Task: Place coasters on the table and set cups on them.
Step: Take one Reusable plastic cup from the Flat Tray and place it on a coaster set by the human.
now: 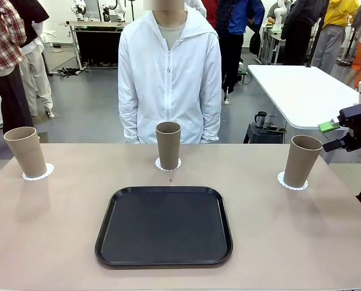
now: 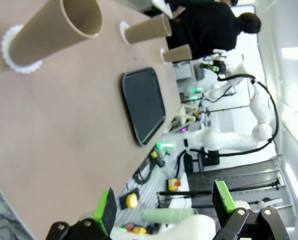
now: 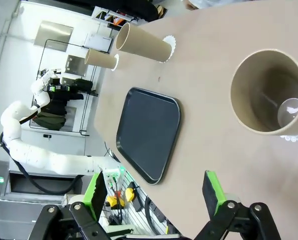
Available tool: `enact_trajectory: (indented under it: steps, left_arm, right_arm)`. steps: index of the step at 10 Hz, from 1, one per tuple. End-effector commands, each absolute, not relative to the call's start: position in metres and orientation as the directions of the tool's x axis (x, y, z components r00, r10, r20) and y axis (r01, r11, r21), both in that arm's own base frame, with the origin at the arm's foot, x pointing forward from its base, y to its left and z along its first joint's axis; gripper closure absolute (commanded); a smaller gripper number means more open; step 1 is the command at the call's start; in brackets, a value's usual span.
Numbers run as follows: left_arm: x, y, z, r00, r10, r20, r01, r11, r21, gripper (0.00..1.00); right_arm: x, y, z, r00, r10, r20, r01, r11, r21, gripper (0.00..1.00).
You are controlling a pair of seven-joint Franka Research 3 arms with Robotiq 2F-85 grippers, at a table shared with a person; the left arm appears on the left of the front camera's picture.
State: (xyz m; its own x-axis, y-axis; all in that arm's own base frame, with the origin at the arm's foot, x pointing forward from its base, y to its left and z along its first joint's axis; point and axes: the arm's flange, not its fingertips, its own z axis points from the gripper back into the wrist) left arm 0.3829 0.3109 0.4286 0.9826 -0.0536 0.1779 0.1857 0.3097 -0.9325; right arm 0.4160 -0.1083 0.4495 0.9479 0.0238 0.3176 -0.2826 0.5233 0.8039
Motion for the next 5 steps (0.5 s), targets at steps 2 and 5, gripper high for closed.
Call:
enact_trajectory:
  steps: [2,5]
  left_arm:
    - [0.383,0.310,0.432,0.984,-0.045,0.171,0.176,0.315,-0.933,0.00]
    - [0.383,0.310,0.432,0.984,-0.045,0.171,0.176,0.315,-0.933,0.00]
  right_arm:
    - [0.417,-0.097,0.446,0.982,0.038,0.185,-0.182,0.455,0.872,0.00]
    - [0.407,-0.139,0.452,0.998,-0.026,-0.064,0.069,0.289,0.955,0.00]
